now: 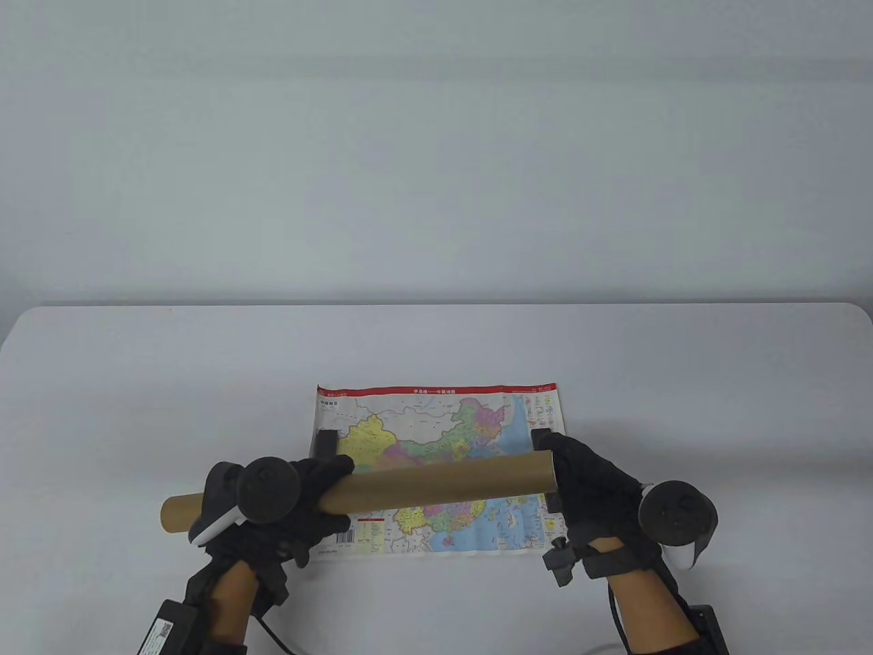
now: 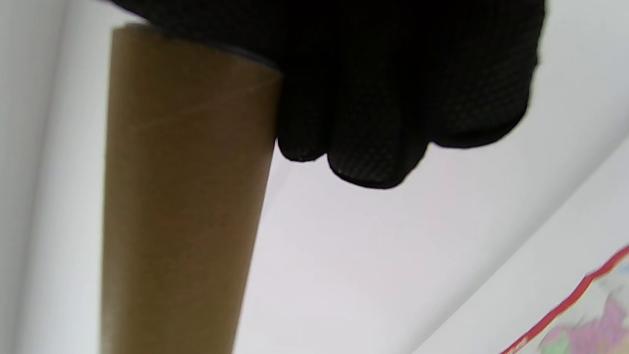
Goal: Roll up map and store in mailing tube
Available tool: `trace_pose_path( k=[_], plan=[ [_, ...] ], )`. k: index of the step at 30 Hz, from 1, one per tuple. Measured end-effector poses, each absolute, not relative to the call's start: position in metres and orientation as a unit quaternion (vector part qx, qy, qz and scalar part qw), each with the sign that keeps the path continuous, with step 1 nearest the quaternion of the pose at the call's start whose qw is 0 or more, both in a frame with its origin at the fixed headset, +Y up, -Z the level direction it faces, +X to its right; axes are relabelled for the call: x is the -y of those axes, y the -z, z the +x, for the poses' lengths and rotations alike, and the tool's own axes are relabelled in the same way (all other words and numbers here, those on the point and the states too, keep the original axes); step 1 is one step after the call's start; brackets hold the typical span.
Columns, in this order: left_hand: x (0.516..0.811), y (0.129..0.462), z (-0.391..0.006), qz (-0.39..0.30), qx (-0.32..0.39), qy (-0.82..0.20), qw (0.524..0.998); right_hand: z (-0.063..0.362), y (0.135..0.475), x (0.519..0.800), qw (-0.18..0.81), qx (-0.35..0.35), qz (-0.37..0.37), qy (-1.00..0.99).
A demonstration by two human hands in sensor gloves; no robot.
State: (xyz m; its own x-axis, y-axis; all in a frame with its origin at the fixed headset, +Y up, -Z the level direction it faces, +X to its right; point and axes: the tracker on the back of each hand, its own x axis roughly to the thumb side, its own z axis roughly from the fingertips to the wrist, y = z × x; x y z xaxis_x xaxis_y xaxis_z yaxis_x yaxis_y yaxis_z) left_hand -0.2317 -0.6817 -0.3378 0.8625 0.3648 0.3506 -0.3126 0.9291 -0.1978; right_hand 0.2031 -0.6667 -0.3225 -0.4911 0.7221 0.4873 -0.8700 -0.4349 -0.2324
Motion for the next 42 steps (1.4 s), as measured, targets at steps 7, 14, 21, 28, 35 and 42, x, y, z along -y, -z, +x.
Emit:
trace_pose_path(
  k=[7,14,21,28,35,42],
  plan=[
    [0.682,0.338,-0.231,-0.092,0.193,-0.175,0.961,0.203,0.320,0.666,0.446,0.258,0.142,-0.845],
    [0.682,0.339,-0.231,-0.106,0.185,-0.175,0.961,0.200,0.321,0.666,0.411,0.271,0.108,-0.864],
    [0.684,0.342,-0.243,-0.080,0.122,-0.171,0.974,0.210,0.331,0.649,0.381,0.260,0.029,-0.887],
    [0.690,0.347,-0.259,-0.062,0.063,-0.177,0.980,0.245,0.371,0.635,0.208,0.205,-0.029,-0.956],
    [0.692,0.350,-0.265,-0.073,0.046,-0.177,0.981,0.308,0.396,0.679,0.084,0.092,-0.119,-0.985],
    [0.694,0.351,-0.269,-0.072,0.046,-0.191,0.978,0.357,0.391,0.735,0.040,0.012,-0.188,-0.981]
  ],
)
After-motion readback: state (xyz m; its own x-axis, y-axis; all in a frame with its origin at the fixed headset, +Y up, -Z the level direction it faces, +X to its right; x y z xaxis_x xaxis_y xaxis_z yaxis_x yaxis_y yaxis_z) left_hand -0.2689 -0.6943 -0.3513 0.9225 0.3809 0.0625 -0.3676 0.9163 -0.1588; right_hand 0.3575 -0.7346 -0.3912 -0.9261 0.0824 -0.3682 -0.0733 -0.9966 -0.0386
